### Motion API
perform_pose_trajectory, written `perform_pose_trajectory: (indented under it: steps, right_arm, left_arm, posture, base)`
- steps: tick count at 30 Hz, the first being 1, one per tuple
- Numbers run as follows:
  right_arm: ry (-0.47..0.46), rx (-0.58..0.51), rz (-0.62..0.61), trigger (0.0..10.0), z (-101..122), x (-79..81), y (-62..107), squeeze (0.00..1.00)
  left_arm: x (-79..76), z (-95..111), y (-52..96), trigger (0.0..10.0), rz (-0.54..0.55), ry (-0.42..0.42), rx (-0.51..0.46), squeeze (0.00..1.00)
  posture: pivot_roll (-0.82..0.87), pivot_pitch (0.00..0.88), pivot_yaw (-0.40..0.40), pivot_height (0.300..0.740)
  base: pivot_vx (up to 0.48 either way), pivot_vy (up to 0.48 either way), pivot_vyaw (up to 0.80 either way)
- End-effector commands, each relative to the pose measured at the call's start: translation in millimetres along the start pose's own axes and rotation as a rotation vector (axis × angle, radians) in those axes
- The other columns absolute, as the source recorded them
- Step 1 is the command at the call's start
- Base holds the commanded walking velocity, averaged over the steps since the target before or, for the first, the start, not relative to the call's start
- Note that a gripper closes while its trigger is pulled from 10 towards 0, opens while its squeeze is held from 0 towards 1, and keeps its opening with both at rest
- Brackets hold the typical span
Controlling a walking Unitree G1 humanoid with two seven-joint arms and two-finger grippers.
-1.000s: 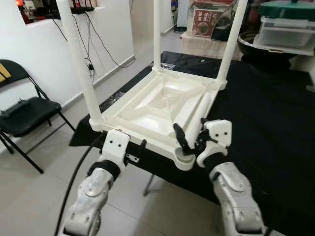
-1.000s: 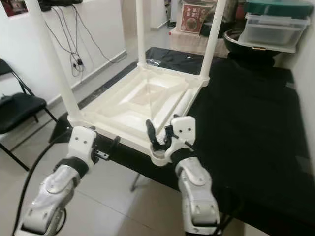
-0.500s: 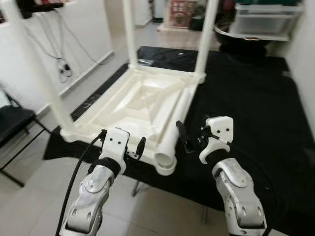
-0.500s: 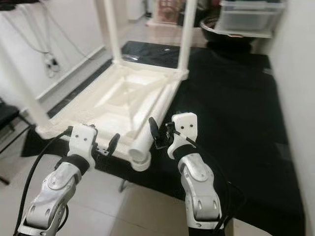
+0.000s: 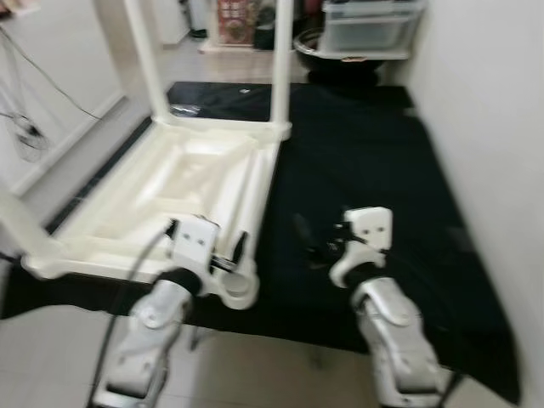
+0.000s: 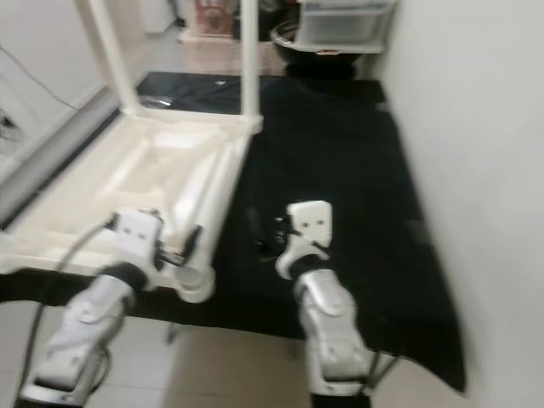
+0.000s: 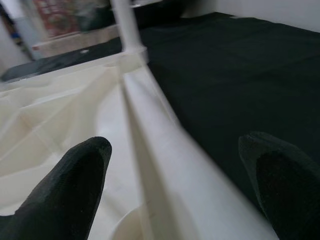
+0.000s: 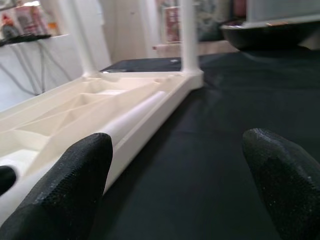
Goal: Building children table
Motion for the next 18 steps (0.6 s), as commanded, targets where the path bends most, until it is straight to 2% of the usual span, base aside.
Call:
perform_pose_trajectory:
  steps: [1,7,15,18]
  right_arm:
    - [-0.018,0.013,-0.012,10.0,-4.7,-2.2,0.2,0.00]
    - [-0.026,0.001,-0.017,10.0,-3.7,-2.5,-0.6,0.00]
    - [-0.027,-0.032,-0.008,10.0,2.9,-2.4,-0.8,0.00]
    - [0.014,-0.058,0.019,10.0,10.3,-0.3,-1.8,0.00]
  left_arm:
    - [1.6,-7.2,-0.7,10.0,-0.002,-0.002,0.029,0.00]
    - [2.8,-7.2,-1.5,10.0,0.000,-0.006,0.030,0.00]
    - [3.5,-5.4,-1.9,10.0,0.006,-0.018,0.023,0.00]
    - [5.1,-0.6,-2.2,10.0,0.015,-0.023,0.002,0.00]
  posture:
    - [-0.08,0.074,0.055,0.740]
    - [-0.08,0.071,0.056,0.740]
    - [-0.08,0.074,0.050,0.740]
    - [-0.08,0.076,0.051,0.740]
  base:
    - [0.000,0.000,-0.80]
    - [0.000,0.000,-0.80]
    - [0.000,0.457,0.00]
    - [0.000,0.000,0.00]
Point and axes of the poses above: a point about 5 cm out from each wrist's last joint towards the gripper, its own y axis pointing back from the gripper into the wrist, its own z axis along the axis of the wrist's last joint, x = y × z, the point moved 6 cm from there along -y, pointing out of the wrist towards the gripper, and after that the axes turned 7 degrees about y, right-handed, at the moved point
